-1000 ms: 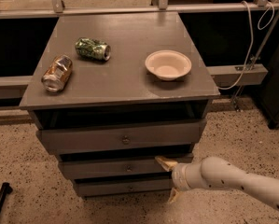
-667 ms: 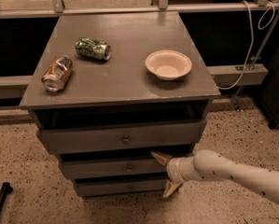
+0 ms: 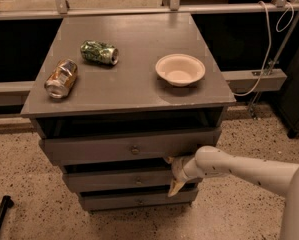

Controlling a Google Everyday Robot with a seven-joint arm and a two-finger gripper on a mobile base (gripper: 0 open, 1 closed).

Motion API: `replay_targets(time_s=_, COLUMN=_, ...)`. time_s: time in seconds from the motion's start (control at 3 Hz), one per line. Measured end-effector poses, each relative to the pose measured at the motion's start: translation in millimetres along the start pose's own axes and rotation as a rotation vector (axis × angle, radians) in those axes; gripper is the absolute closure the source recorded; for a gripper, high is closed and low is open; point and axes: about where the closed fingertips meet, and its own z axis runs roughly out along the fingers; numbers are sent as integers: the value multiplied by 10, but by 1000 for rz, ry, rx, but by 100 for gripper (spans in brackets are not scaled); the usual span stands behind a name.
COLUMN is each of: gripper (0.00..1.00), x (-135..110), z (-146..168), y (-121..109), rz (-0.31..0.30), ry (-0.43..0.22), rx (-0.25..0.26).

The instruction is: Open middle drawer

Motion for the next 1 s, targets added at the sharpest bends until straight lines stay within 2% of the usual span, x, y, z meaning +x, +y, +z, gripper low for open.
replay_targets(time_s=0.33, gripper=27, x=-14, z=8, y=26, rz=14, ry=11, rx=-10)
replay_targets(time_s=0.67, gripper=38, x=-120, z=-55, y=209, rz=49, ry=38, rx=-73)
replay_targets(time_s=1.0, gripper=35, x=-195, z=-181, y=551, rz=107, ry=67, rx=-160)
